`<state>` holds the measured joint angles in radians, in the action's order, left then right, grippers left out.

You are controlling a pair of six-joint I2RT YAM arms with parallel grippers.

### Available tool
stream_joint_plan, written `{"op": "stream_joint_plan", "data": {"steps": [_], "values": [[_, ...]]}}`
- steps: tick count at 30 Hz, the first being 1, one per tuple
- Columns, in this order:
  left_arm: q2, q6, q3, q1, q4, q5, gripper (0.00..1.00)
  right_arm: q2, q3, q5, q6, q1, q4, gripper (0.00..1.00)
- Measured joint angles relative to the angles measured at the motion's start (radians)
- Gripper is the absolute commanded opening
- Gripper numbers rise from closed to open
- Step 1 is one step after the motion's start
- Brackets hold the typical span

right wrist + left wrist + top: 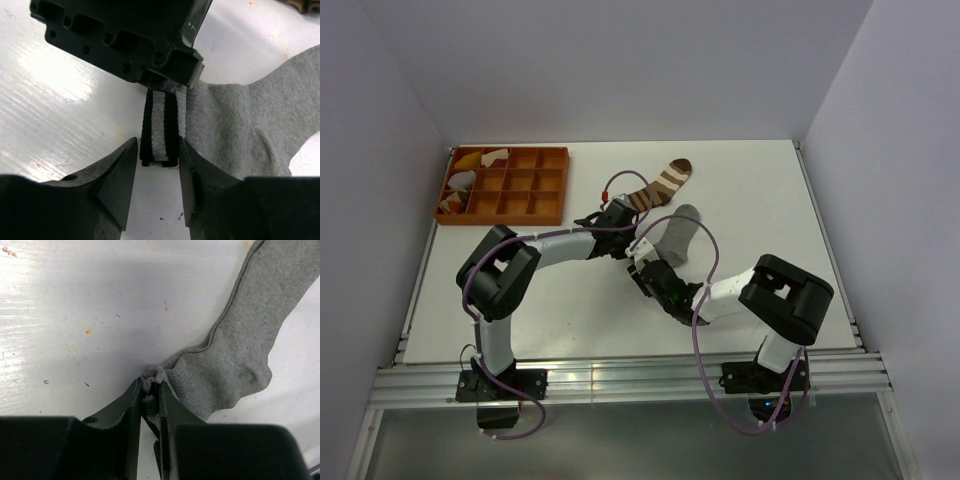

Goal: Roll the socks
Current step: Roll the sock at the center of the board.

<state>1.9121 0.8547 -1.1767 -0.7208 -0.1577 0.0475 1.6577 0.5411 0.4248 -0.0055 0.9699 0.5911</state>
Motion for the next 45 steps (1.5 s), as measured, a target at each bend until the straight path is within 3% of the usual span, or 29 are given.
{"op": "stream_joint_plan", "data": {"steps": [3,9,11,14,17,18,20,23,26,35,45], "values": [[0.0,0.0,0.0,0.001,0.0,0.0,0.0,0.021,0.013,0.025,-0.005,0.006,-0.002,0.36],[0.0,0.001,0.0,0.006,0.001,0.0,0.0,0.036,0.046,0.049,0.008,0.019,-0.028,0.03],[0.0,0.003,0.001,0.006,0.002,0.0,0.02,0.036,0.048,0.053,0.019,0.02,-0.034,0.0],[-0.002,0.008,0.011,0.009,0.018,-0.003,0.11,0.031,0.048,0.051,0.049,0.018,-0.04,0.0],[-0.01,0.023,0.027,0.015,0.035,-0.009,0.29,0.016,0.048,0.01,0.09,-0.007,-0.058,0.0],[-0.014,0.027,0.035,0.019,0.041,-0.01,0.4,0.009,0.048,-0.012,0.105,-0.02,-0.065,0.0],[-0.026,0.04,0.056,0.027,0.047,-0.01,0.54,-0.007,0.047,-0.08,0.144,-0.053,-0.079,0.0],[-0.062,0.066,0.094,0.045,0.074,-0.02,0.68,-0.024,0.046,-0.175,0.192,-0.103,-0.091,0.0],[-0.104,0.087,0.14,0.064,0.084,-0.023,0.74,-0.042,0.042,-0.288,0.252,-0.165,-0.1,0.0],[-0.202,0.124,0.246,0.091,0.209,-0.04,0.71,-0.068,-0.001,-0.642,0.499,-0.388,-0.074,0.0],[-0.199,0.136,0.293,0.082,0.297,-0.086,0.66,0.031,-0.076,-0.909,0.807,-0.544,0.123,0.0]]}}
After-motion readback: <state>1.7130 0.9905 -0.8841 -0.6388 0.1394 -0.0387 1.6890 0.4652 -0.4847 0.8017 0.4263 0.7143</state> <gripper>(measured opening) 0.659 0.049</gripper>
